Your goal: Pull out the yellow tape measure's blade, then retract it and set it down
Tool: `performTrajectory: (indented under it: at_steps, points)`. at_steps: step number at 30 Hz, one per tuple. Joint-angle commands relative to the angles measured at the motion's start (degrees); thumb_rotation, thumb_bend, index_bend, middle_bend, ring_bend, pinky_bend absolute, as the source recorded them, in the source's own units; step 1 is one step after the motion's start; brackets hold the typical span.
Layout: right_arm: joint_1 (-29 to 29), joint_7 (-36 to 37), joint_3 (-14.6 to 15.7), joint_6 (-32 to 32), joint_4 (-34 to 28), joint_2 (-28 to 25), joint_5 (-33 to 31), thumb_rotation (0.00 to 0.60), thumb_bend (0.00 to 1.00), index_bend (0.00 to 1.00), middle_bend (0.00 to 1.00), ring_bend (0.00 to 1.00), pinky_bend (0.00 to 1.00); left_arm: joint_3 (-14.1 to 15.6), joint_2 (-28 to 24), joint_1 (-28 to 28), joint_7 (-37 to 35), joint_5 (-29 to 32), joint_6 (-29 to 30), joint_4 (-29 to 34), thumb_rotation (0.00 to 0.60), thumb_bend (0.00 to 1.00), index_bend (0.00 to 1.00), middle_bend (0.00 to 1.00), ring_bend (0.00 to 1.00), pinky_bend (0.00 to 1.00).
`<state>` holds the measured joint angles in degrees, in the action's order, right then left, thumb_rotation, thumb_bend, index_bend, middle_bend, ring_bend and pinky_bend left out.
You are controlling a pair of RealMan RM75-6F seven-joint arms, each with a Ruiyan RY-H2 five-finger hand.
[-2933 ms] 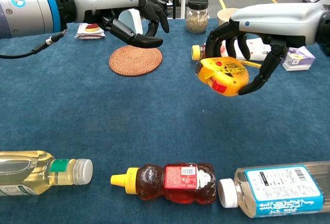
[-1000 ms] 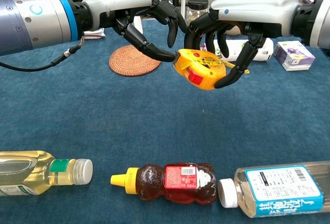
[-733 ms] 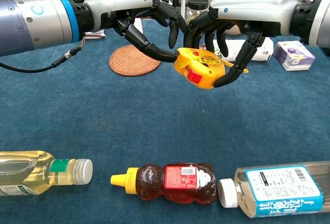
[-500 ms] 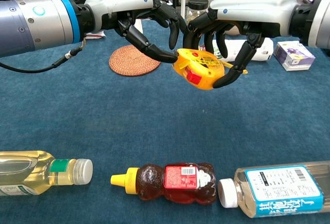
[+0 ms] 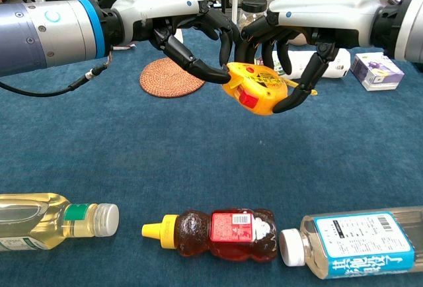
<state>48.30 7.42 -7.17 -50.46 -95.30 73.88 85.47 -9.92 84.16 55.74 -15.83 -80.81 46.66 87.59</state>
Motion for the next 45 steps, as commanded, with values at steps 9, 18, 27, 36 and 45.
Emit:
performTrajectory:
  at_steps: [9, 18, 27, 36, 45]
  points:
    - [-0.1, 0.0, 0.0, -0.1, -0.1, -0.2, -0.1, 0.600, 0.20, 0.49, 0.51, 0.51, 0.50, 0.0, 0.4, 0.2, 0.2, 0.6, -0.4, -0.3, 0.434, 0.13, 0.50, 0.23, 0.01, 0.11]
    - [-0.1, 0.1, 0.1, -0.2, 0.1, -0.1, 0.0, 0.600, 0.20, 0.49, 0.51, 0.51, 0.51, -0.1, 0.9, 0.4, 0.2, 0.9, -0.7, -0.4, 0.433, 0.13, 0.50, 0.23, 0.01, 0.11]
    - [0.0, 0.1, 0.3, -0.1, -0.1, -0.2, 0.0, 0.600, 0.20, 0.49, 0.51, 0.51, 0.51, -0.3, 0.9, 0.4, 0.8, 1.0, -0.4, -0.6, 0.430, 0.13, 0.50, 0.23, 0.01, 0.11]
    - [0.1, 0.0, 0.1, 0.0, -0.4, -0.1, 0.0, 0.600, 0.20, 0.49, 0.51, 0.51, 0.50, -0.5, 1.2, 0.6, 0.5, 1.3, -0.7, -0.8, 0.432, 0.13, 0.50, 0.23, 0.01, 0.11]
    - [0.3, -0.5, -0.1, 0.4, -0.6, -0.2, -0.8, 0.600, 0.20, 0.49, 0.51, 0.51, 0.51, -0.5, 1.7, 0.8, 0.2, 1.4, -1.0, -0.5, 0.434, 0.13, 0.50, 0.23, 0.01, 0.11]
